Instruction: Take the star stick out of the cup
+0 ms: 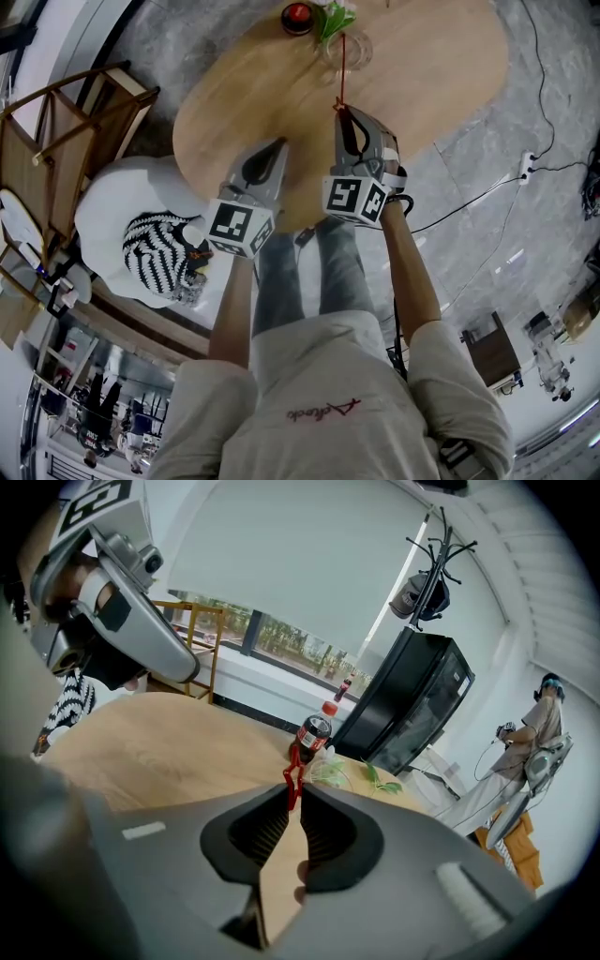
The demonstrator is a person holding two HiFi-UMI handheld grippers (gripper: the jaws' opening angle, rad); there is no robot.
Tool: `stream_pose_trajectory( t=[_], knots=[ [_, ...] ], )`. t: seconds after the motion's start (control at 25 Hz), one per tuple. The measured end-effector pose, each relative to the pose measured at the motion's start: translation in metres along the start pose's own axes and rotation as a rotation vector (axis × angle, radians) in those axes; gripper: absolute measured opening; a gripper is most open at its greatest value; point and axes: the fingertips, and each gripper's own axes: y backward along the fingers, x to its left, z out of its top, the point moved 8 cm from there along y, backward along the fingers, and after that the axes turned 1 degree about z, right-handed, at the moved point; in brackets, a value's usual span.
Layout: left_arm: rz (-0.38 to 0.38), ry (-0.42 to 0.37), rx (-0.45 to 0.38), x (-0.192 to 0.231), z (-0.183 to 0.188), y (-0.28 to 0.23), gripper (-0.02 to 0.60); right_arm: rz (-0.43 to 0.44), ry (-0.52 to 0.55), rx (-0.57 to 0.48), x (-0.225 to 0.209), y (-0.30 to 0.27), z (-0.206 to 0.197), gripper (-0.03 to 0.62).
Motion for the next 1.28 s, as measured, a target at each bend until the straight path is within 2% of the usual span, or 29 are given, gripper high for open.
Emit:
stream_pose_trajectory(
  t=[0.44,0.96,1.12,1.28],
  knots=[
    [-0.004,-0.008,-0.016,-0.006,0.011,0.007,0.000,-0.030,0.001,-0.012,-0.011,0.012,0.012,0.018],
    [-0.021,-0.044,-0.041,-0.015,0.036,0.015,0.000,-0.052,-0.026,-0.020,-0.020,0.036,0.027,0.018],
    [-0.023,-0.058,-0.045,-0.017,0.044,0.022,0.000,-0.064,-0.096,-0.036,-0.026,0.050,0.036,0.018],
    [-0.033,-0.083,-0.059,-0.021,0.063,0.030,0.000,-0.076,-0.260,-0.063,-0.038,0.068,0.048,0.018]
  ],
)
